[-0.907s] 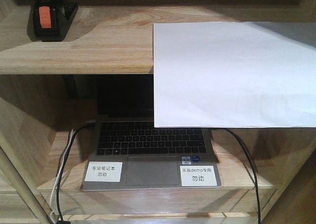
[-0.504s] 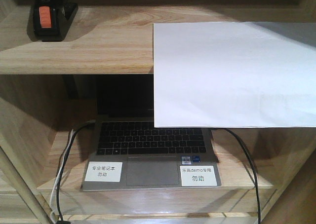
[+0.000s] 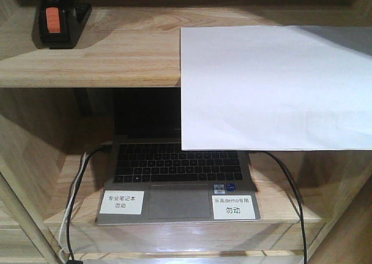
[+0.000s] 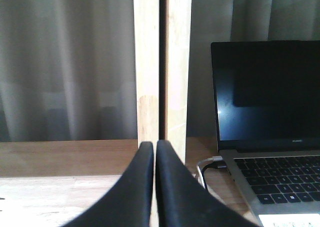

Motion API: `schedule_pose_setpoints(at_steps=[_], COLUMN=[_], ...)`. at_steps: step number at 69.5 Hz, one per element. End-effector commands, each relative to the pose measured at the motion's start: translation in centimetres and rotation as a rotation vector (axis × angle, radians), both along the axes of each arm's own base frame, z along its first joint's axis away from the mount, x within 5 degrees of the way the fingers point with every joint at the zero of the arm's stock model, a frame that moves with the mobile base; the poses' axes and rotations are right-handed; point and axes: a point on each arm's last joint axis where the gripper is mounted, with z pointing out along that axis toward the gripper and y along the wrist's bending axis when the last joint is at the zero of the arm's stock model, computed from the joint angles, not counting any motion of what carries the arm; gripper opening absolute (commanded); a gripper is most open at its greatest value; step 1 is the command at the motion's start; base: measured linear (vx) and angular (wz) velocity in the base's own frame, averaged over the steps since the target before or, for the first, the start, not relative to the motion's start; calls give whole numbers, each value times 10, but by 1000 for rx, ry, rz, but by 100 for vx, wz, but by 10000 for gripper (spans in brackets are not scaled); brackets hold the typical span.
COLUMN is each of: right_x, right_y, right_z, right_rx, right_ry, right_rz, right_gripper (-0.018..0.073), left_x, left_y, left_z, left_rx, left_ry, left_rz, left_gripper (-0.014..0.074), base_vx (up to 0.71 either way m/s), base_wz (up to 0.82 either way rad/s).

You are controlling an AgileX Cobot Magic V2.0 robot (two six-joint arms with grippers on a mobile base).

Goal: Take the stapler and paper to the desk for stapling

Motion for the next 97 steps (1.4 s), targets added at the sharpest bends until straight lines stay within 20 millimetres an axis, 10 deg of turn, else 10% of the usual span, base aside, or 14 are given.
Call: schedule_pose_setpoints(at_steps=[1, 56, 70, 97], right_x=[-1, -4, -15, -69], right_y=[0, 1, 2, 3], right_z=[5, 26, 68, 215], right_rx=[-8, -41, -48, -56], right_ry=[-76, -299, -500, -796], right_rz=[-3, 7, 10, -2], right_gripper=[-6, -6, -6, -6], left_x=[-1, -6, -26, -85], left_y=[0, -1, -1, 1], left_z=[4, 30, 86, 251], left_rx=[-18, -23, -23, 75], left_ry=[-82, -334, -587, -778], left_rz=[-6, -17, -22, 27], left_gripper=[-6, -6, -6, -6], base_vx=[0, 0, 0, 0], base_wz=[0, 0, 0, 0])
